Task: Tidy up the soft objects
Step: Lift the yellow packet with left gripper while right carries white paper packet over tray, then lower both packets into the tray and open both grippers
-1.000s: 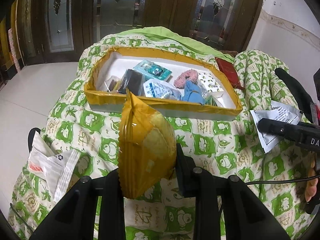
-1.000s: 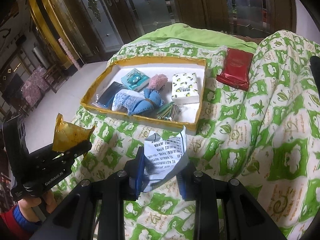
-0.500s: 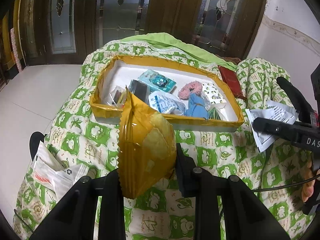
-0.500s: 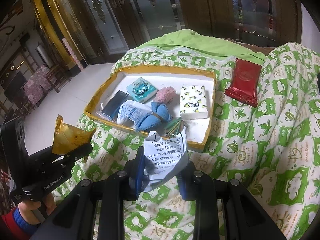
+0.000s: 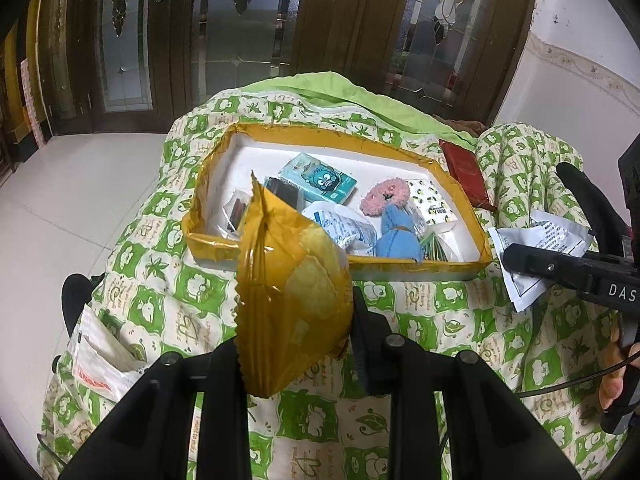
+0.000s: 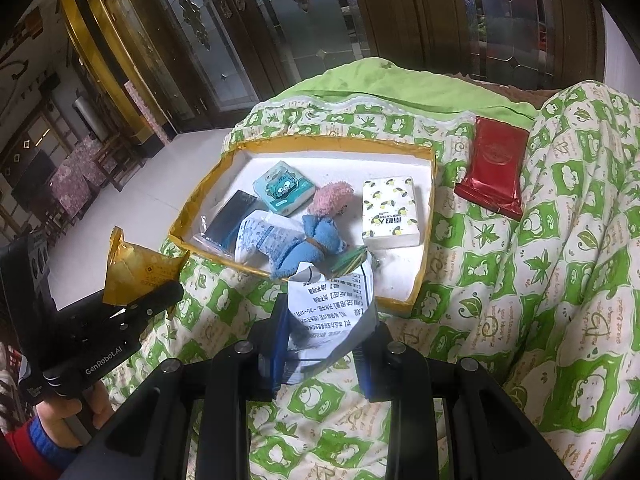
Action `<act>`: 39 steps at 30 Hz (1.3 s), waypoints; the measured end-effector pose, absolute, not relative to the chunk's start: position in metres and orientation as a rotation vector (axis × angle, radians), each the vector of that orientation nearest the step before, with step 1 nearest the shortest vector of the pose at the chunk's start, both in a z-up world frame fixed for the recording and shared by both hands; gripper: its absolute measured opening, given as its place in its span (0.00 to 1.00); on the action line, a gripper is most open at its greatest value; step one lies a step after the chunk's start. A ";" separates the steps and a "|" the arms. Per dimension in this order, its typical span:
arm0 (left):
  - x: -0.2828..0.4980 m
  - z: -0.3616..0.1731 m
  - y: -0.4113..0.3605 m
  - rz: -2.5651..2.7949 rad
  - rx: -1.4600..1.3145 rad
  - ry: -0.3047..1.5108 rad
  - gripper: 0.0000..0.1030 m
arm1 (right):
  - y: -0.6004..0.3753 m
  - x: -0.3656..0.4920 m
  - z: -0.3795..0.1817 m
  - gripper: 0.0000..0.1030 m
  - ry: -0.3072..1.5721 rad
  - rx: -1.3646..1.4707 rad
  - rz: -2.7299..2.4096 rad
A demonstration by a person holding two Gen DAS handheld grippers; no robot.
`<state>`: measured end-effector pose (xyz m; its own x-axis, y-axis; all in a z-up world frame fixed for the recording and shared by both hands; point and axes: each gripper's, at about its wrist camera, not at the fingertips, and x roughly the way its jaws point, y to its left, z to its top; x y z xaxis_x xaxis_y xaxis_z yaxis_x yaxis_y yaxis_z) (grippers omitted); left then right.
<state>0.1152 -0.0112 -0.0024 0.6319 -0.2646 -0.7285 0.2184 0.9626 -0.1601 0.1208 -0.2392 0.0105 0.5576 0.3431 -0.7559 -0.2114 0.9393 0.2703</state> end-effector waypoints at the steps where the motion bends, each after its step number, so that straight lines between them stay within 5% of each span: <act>1: 0.116 -0.002 -0.011 -0.277 -0.058 0.842 0.27 | -0.239 0.122 0.011 0.30 0.923 0.156 0.330; 39: 0.184 0.013 0.008 -0.258 -0.076 0.838 0.27 | -0.231 0.215 0.005 0.30 0.944 0.264 0.307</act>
<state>0.1844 0.0079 0.0126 0.6396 -0.2561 -0.7248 0.1964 0.9660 -0.1681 0.2151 -0.2307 0.0052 0.5493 0.3702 -0.7491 -0.1420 0.9248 0.3529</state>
